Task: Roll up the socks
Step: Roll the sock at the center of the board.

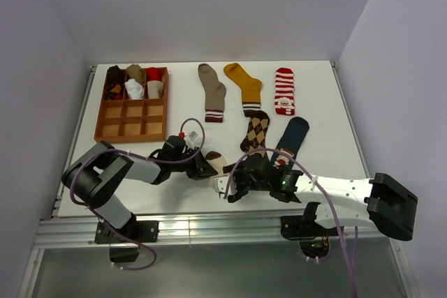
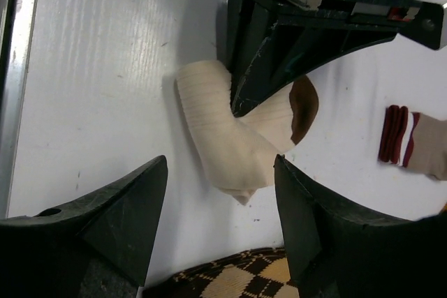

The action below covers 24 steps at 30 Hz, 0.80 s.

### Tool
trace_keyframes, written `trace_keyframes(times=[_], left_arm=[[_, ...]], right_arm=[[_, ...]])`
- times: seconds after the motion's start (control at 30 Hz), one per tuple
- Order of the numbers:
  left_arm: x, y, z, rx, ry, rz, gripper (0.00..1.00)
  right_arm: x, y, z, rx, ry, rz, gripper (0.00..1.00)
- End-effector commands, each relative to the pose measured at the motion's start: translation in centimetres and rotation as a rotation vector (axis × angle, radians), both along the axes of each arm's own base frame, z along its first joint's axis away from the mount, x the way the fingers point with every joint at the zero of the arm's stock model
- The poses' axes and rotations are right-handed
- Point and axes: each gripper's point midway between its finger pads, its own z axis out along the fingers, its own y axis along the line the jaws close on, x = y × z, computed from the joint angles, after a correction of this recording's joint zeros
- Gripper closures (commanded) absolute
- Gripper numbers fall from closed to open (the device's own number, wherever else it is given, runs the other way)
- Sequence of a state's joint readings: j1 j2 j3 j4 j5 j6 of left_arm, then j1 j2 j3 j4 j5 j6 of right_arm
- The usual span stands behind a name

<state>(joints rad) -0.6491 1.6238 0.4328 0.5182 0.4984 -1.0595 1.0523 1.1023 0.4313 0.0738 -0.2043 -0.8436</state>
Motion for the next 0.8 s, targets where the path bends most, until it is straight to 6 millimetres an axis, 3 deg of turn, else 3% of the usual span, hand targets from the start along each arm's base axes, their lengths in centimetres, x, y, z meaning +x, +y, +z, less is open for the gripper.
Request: trace_keyframes(times=[0.0, 0.17, 0.77], left_arm=[[-4.1, 4.7, -6.6, 0.261, 0.168, -0.008, 1.0], [-4.1, 4.9, -6.7, 0.266, 0.169, -0.017, 1.0], [-4.5, 4.9, -7.2, 0.261, 0.178, -0.056, 1.0]], right_arm=[[0.7, 0.9, 0.7, 0.021, -0.071, 0.004, 0.3], [0.5, 1.1, -0.7, -0.028, -0.046, 0.021, 0.31], [2.1, 2.9, -2.3, -0.097, -0.086, 0.022, 0.34]])
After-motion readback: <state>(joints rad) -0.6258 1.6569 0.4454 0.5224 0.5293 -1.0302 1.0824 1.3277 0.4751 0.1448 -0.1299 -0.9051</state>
